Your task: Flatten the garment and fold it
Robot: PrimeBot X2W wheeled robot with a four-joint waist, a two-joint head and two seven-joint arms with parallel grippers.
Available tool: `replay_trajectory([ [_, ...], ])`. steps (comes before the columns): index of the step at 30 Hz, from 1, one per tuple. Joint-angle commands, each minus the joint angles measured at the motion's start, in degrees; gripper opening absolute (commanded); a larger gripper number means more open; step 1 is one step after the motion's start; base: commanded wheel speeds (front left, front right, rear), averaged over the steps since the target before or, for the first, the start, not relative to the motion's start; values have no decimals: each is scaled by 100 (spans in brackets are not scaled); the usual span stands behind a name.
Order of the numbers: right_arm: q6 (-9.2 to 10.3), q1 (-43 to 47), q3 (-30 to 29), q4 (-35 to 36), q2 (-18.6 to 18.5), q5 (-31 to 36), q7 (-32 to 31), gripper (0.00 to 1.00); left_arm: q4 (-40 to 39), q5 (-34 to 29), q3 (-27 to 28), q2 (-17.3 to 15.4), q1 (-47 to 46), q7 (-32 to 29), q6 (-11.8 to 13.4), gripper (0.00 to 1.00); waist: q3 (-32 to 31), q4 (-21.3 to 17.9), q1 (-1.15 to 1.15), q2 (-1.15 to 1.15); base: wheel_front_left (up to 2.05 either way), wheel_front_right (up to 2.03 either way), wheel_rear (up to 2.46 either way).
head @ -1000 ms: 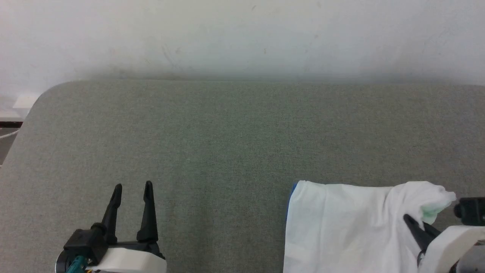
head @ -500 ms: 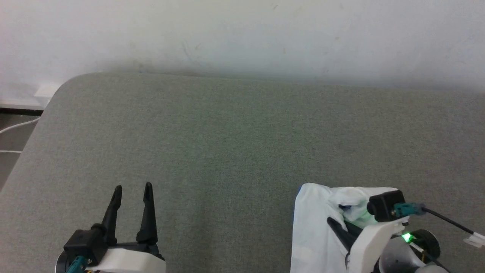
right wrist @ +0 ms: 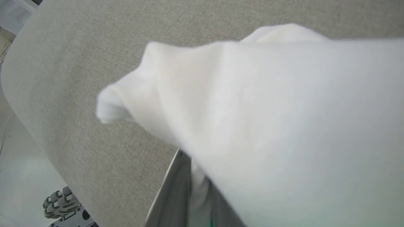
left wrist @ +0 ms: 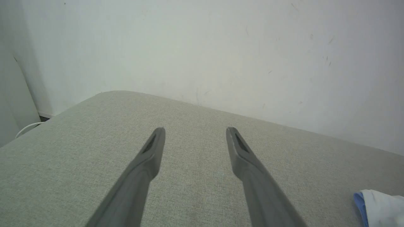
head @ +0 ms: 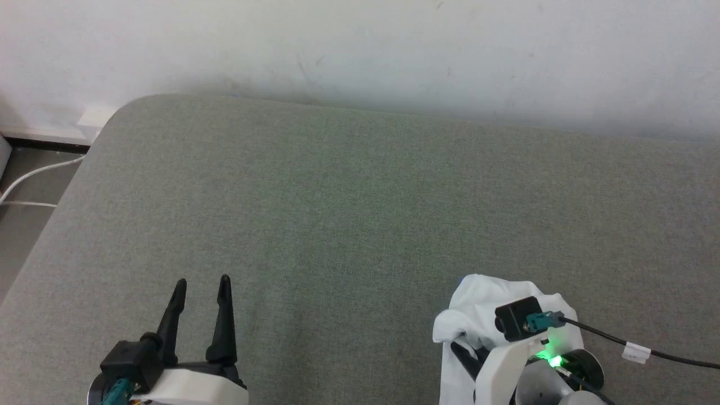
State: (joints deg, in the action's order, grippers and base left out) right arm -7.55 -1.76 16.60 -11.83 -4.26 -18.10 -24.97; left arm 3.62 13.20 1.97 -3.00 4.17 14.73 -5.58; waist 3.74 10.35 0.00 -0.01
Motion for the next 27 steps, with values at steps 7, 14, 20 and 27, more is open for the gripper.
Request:
replay_trajectory([
  [7, 6, -354, -110, -452, 96, 85, 460, 0, 70, 57, 32, 13, -8, 27, -38, 100, -94, -122, 0, 1, 0, 0, 0],
  [14, 6, -490, 507, -1, 31, -237, 506, 100, 97, 68, 77, 13, 35, 27, -32, 100, -335, -403, 0, 1, 0, 0, 0],
  [20, 6, -675, 798, 1032, -474, -767, 273, 100, 90, 78, 126, 13, 105, 27, -38, 100, -524, -690, 0, 1, 0, 0, 0],
  [27, 6, -1100, 93, 1959, -1406, -424, 79, 100, 20, 131, 113, 13, 92, 27, -32, 100, -575, -1011, 0, 1, 0, 0, 0],
])
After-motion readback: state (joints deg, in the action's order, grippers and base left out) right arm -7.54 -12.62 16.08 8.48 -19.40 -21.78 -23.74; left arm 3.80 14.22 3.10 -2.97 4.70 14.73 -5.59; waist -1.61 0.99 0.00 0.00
